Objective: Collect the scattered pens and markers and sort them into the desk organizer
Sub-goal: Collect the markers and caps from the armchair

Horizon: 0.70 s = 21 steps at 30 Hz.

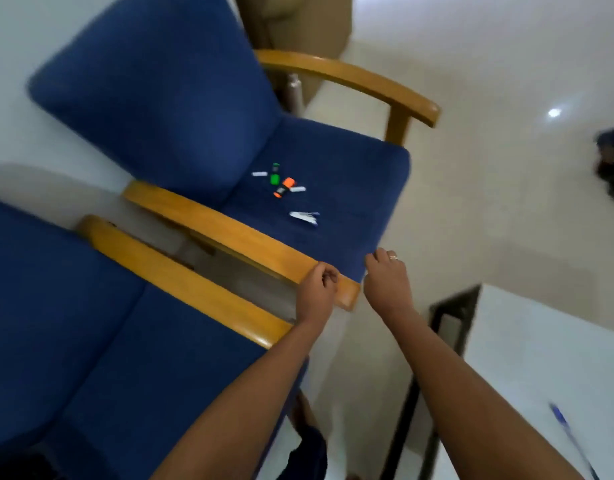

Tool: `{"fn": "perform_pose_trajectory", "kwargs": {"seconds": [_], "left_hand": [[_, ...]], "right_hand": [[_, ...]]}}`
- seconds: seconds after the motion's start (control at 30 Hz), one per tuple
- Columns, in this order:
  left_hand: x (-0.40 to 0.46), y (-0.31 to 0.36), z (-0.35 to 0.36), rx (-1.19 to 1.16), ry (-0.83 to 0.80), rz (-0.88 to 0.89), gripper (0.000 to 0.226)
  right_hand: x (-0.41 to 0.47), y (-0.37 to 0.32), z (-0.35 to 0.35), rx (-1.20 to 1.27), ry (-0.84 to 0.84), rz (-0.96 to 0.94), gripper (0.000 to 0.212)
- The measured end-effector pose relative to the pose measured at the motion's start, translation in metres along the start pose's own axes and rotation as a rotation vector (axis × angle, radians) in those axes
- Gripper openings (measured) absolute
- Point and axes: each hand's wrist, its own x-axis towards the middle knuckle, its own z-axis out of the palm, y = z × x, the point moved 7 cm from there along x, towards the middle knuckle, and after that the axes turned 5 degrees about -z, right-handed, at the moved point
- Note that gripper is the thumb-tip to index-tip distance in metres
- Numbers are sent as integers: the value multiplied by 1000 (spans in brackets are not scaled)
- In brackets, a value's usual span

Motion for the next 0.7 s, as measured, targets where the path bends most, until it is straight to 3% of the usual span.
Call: {"fn": "perform_pose_trajectory", "kwargs": {"seconds": [0.1, 0.2, 0.3, 0.37, 0.5, 0.7], "left_hand": [[59, 5, -47, 208, 89, 34, 16], [118, -10, -79, 476, 166, -18, 36], [160, -27, -90, 565, 199, -139, 50], [183, -33, -84, 634, 172, -129, 50], [239, -38, -60, 580, 81, -124, 41], [302, -81, -25, 386, 74, -464, 35]], "right_hand": [[68, -42, 11, 10, -62, -56, 21], [132, -92, 24, 81, -95, -162, 6], [177, -117, 40, 96, -135, -238, 18], [200, -119, 60, 61, -234, -255, 28], [254, -95, 117, 64, -422, -220, 34], [296, -61, 200, 46, -674, -280, 50]]}}
